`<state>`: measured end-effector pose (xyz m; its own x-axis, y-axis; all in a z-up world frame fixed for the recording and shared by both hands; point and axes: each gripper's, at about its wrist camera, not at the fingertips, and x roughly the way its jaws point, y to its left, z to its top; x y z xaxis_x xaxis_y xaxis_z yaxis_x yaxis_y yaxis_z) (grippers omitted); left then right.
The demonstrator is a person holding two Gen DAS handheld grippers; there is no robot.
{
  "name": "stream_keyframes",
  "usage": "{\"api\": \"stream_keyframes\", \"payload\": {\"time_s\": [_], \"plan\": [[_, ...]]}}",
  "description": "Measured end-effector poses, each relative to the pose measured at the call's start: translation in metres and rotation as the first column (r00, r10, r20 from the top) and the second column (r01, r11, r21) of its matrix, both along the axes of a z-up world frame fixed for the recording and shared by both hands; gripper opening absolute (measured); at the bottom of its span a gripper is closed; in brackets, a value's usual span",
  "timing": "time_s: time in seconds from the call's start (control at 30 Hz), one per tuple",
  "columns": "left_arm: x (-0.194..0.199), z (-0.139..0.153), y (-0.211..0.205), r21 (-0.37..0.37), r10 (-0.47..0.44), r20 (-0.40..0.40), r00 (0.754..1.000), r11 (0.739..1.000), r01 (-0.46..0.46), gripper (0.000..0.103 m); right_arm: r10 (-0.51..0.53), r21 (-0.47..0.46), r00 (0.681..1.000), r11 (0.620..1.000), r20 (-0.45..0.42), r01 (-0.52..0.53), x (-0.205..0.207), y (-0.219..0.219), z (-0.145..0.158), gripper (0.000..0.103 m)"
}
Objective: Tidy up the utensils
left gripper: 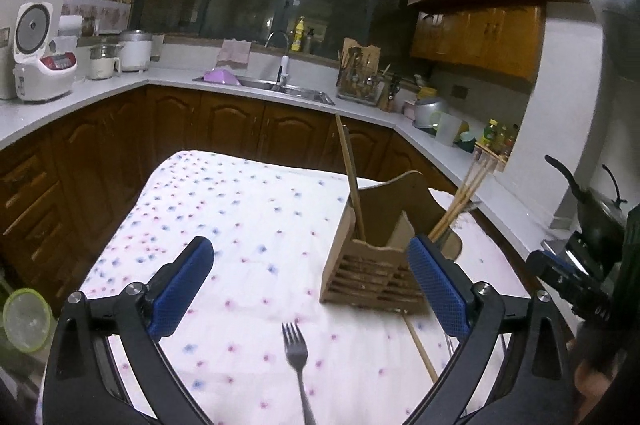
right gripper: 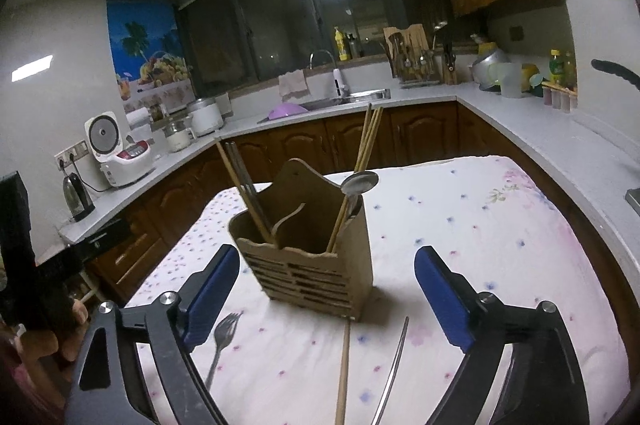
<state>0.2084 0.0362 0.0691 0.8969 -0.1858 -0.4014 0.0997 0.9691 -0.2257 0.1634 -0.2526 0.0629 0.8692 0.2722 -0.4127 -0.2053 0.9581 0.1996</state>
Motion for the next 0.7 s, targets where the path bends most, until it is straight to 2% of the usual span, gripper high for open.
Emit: {"api": "stream_keyframes", "payload": {"time_s": [0.23, 0.33, 0.5, 0.63, 0.7], "plan": [[-0.041, 0.001, -0.003, 0.071, 0.024, 0.034, 0.999, 0.997, -0.026, 0.100, 0.014, 0.018, 0.999, 1.000, 0.030, -0.015, -0.031, 0.006, 0.000, 0.098], [-0.056, -0.002, -0.001, 0.061, 0.000, 0.035, 0.999, 0.998, -0.002, 0.100, 0.014, 0.017, 0.999, 1.000, 0.042, -0.014, -0.046, 0.009, -0.002, 0.098], [-0.078, -0.006, 0.001, 0.045, 0.043, 0.037, 0.998, 0.998, -0.045, 0.100, 0.016, 0.003, 0.998, 1.000, 0.062, -0.016, -0.070, 0.012, -0.006, 0.098], [-0.096, -0.014, 0.006, -0.015, 0.070, 0.050, 0.996, 0.997, -0.070, 0.100, -0.003, -0.028, 0.997, 1.000, 0.075, 0.006, -0.086, 0.013, -0.009, 0.098], [-0.100, -0.020, 0.003, -0.008, 0.053, 0.032, 0.998, 0.999, -0.053, 0.100, -0.019, -0.027, 0.997, 0.999, 0.079, 0.021, -0.095, 0.013, -0.014, 0.101]]}}
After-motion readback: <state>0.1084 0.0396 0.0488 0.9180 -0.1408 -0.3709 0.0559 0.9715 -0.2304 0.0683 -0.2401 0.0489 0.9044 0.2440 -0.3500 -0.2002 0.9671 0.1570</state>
